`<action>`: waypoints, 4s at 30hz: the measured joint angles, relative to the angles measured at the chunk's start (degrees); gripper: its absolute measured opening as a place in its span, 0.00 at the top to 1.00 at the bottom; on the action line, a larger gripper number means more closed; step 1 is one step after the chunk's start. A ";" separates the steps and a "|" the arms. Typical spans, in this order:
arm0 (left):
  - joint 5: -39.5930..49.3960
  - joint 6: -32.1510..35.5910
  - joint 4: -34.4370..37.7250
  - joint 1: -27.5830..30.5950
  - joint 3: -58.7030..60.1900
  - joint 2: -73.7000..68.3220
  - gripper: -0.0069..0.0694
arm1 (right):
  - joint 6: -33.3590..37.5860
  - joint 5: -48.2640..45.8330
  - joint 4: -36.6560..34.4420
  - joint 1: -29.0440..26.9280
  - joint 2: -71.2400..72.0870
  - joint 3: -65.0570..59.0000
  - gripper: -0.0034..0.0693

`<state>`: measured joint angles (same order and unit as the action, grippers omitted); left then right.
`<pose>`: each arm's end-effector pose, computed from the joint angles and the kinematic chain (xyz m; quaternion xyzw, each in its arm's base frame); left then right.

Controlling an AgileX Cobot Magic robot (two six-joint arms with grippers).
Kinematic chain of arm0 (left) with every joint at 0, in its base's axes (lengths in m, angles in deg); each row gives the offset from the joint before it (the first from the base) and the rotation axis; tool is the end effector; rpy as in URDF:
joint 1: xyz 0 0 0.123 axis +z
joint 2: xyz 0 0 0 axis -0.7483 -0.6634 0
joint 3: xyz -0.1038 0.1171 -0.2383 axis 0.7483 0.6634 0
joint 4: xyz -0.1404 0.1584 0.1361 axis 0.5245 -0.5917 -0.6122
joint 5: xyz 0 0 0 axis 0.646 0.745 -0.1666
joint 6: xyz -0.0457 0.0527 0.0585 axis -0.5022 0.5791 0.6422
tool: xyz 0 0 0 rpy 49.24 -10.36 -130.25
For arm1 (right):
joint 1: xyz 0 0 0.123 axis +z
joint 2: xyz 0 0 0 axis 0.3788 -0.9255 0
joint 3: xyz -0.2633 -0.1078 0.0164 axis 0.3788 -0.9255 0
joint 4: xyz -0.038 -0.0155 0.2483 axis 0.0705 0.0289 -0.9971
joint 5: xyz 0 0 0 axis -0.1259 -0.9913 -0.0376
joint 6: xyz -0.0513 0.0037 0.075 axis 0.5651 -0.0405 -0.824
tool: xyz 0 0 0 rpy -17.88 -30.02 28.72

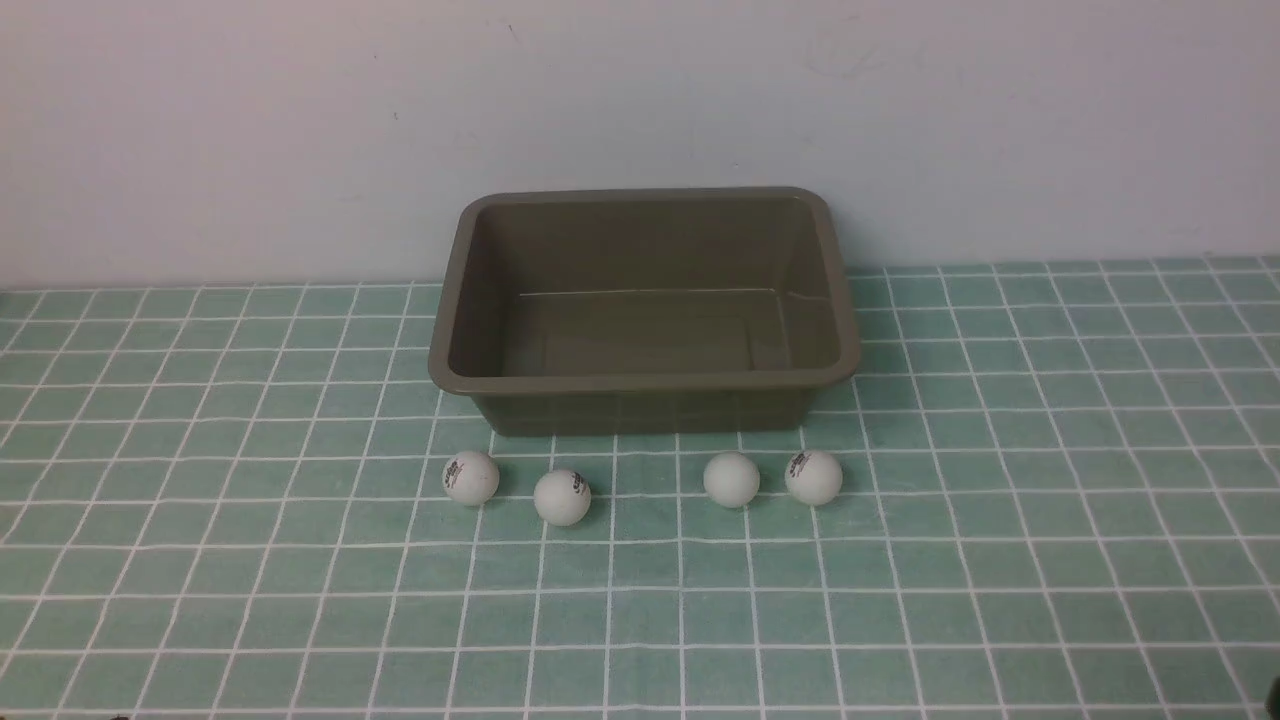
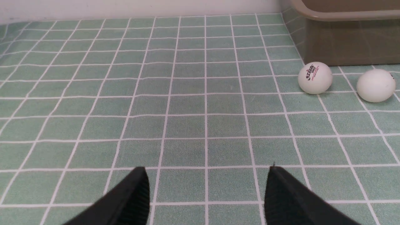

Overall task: Put the table tennis balls in the box on the green coffee tablecloth.
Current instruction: 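Reach for and grasp a ping pong ball on the table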

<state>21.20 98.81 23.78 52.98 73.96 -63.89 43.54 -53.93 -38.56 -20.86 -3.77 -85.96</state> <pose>0.0518 -0.0032 0.1708 -0.0148 0.8118 -0.0138 0.5836 0.0512 0.0069 0.1716 -0.0525 0.8091 0.0144 0.5852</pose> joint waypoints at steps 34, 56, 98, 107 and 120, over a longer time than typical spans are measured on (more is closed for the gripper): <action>0.00 0.00 0.00 0.00 0.00 0.00 0.32 | 0.00 0.00 0.06 0.00 0.00 0.00 0.32; 0.00 0.00 0.05 0.00 0.00 0.00 0.32 | -0.58 0.52 -2.23 0.00 0.00 3.68 0.32; 0.00 0.00 0.05 0.00 0.00 0.00 0.32 | -1.53 -16.41 -5.85 0.00 0.04 34.60 0.32; -0.40 0.00 0.05 0.00 0.05 0.00 0.32 | -1.53 -16.64 -5.85 0.00 0.04 34.60 0.32; -9.61 -0.50 23.08 0.00 0.38 0.00 0.32 | -1.53 -18.66 -5.85 0.00 0.04 34.60 0.32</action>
<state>11.59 98.30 46.86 52.98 74.34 -63.89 42.01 -72.59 -44.40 -20.86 -3.73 -51.36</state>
